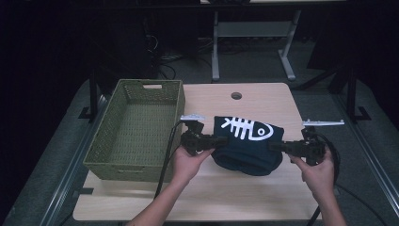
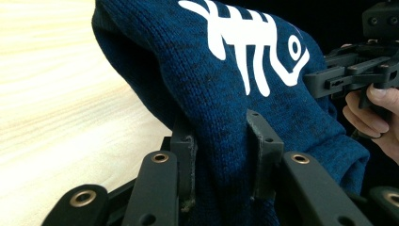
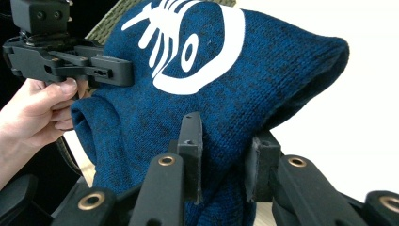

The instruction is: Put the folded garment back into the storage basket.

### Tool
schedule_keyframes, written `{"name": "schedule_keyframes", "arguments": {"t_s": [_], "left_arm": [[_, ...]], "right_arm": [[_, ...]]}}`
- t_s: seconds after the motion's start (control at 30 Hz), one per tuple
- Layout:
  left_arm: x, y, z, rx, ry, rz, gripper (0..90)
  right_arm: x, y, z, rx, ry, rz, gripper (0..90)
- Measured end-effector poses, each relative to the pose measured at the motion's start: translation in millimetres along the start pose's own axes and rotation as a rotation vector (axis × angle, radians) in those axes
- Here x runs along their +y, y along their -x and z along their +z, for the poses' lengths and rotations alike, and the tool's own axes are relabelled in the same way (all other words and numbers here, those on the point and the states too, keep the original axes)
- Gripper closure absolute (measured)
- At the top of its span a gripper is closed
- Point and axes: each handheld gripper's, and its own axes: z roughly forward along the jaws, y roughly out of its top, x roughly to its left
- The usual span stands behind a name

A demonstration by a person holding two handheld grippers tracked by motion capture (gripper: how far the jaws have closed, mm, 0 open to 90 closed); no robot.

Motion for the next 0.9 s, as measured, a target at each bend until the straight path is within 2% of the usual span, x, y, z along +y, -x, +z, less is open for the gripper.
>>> {"name": "schedule_keyframes", "arguments": {"t_s": [0.4, 0.9], "left_arm": [[10.9, -3.1, -20.1, 0.001, 0.009, -0.004, 68.7], [19.5, -10.4, -43.7, 0.005, 0.033, -0.009, 68.6]], "right_arm": [[15.9, -14.9, 4.0, 0.019, 0.011, -0.016, 71.7], [33.6, -32.0, 14.9, 0.04, -0.001, -0.03, 71.6]]}}
